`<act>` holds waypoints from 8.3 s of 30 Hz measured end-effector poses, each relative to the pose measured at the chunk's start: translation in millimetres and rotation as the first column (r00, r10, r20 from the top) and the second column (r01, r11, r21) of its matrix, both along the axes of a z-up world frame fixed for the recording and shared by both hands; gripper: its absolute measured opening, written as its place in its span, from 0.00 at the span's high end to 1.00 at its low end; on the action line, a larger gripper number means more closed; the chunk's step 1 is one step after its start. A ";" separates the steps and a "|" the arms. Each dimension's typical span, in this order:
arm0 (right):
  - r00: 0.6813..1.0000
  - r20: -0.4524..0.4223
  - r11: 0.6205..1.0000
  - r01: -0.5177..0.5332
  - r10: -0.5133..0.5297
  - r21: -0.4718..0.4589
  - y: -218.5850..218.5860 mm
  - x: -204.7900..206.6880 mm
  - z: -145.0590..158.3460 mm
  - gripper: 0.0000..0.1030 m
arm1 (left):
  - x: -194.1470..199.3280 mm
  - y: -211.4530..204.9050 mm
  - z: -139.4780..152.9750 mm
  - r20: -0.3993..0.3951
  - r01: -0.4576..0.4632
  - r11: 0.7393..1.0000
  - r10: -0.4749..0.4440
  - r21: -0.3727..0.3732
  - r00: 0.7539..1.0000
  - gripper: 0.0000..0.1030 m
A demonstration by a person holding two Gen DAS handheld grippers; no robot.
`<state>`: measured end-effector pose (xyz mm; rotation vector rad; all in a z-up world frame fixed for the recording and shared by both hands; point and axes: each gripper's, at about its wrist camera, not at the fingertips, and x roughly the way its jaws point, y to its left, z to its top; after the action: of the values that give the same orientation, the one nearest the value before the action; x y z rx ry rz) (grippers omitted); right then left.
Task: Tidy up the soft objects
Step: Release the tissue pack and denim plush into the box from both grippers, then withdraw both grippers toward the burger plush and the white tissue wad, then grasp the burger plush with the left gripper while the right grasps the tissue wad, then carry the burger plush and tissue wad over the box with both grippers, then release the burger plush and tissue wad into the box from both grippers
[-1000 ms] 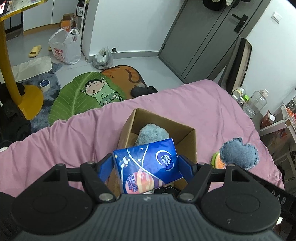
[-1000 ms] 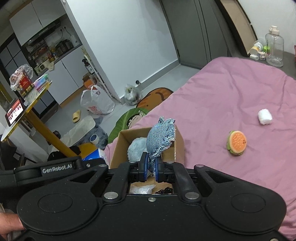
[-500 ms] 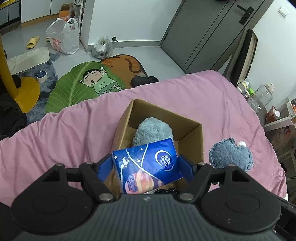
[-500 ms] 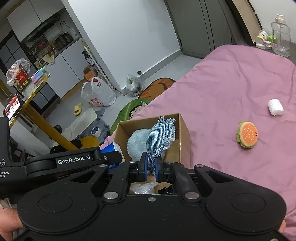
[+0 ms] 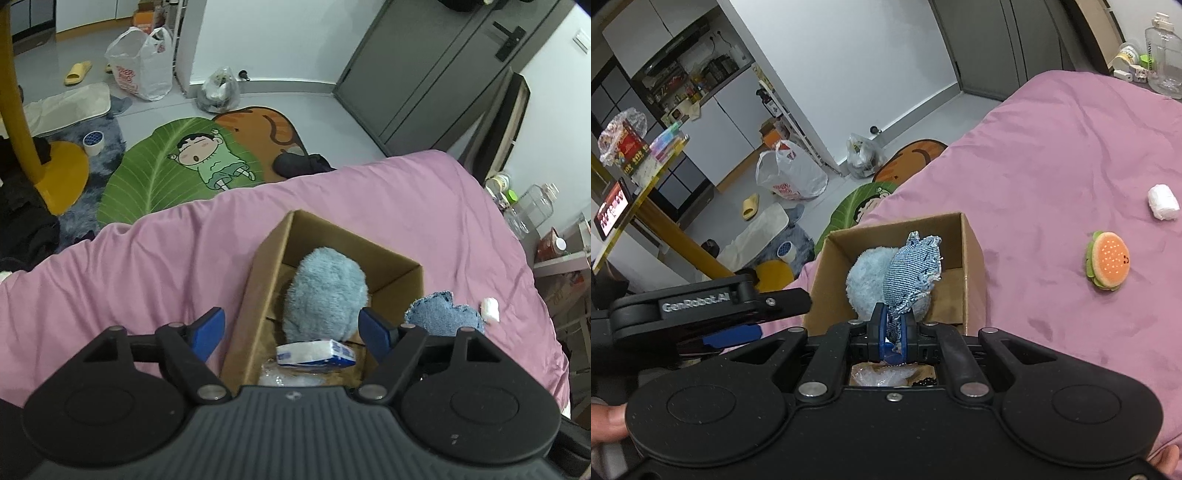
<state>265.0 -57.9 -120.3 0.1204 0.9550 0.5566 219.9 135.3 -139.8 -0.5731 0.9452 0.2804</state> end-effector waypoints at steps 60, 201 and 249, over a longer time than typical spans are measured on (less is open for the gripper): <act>0.991 0.093 0.995 0.101 -0.100 -0.012 -108.4 34.3 33.4 0.16 | 14.5 -80.3 34.7 0.041 0.063 0.987 -0.070 0.150 0.997 0.00; 0.961 0.268 0.997 0.072 -0.063 -0.023 -103.7 18.9 53.0 0.60 | 7.5 -119.9 63.1 0.177 0.072 0.975 -0.111 0.213 0.978 0.59; 0.966 0.259 0.997 -0.005 0.026 -0.080 -24.1 -10.2 43.0 0.60 | -25.2 -41.5 28.7 0.092 0.064 0.997 -0.068 0.042 0.993 0.40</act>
<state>254.8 -82.0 -77.3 -0.0312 0.7214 0.5338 194.7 93.8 -111.1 -0.5139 0.8653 0.2106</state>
